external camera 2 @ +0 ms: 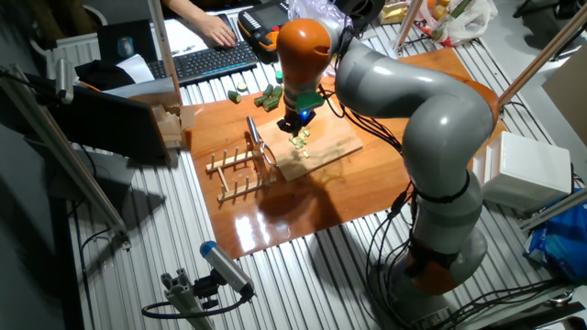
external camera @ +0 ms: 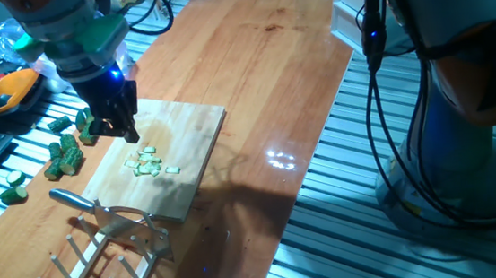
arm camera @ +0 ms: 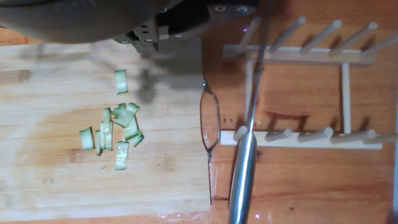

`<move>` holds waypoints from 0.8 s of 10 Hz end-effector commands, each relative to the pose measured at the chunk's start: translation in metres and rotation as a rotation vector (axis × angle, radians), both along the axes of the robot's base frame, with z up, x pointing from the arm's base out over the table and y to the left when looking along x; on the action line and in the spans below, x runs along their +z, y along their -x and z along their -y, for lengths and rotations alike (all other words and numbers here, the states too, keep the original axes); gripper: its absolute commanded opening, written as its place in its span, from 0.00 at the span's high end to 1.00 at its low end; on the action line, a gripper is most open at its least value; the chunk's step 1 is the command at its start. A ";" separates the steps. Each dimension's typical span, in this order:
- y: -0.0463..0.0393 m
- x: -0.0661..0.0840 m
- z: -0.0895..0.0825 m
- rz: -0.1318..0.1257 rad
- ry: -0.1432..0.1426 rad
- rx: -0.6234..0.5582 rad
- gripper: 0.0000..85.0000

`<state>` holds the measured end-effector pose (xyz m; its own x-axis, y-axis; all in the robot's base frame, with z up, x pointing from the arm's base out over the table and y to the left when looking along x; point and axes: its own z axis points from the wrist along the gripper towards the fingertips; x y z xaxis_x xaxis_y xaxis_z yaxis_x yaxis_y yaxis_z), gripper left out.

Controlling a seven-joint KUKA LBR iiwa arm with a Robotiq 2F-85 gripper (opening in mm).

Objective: Chop the cucumber into shreds

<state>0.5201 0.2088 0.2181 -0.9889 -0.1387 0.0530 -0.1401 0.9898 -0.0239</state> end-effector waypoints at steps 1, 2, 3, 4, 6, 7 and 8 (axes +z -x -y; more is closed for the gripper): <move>0.0003 0.000 0.002 0.004 0.022 0.018 1.00; 0.0007 0.001 0.003 0.003 0.023 0.021 1.00; 0.0012 0.001 0.004 0.000 0.022 0.021 1.00; 0.0015 0.001 0.004 -0.003 0.017 0.019 1.00; 0.0009 0.000 0.002 0.000 0.017 0.013 1.00; 0.0009 0.000 0.002 0.002 0.017 0.013 1.00; 0.0010 0.000 0.002 0.000 0.016 0.013 1.00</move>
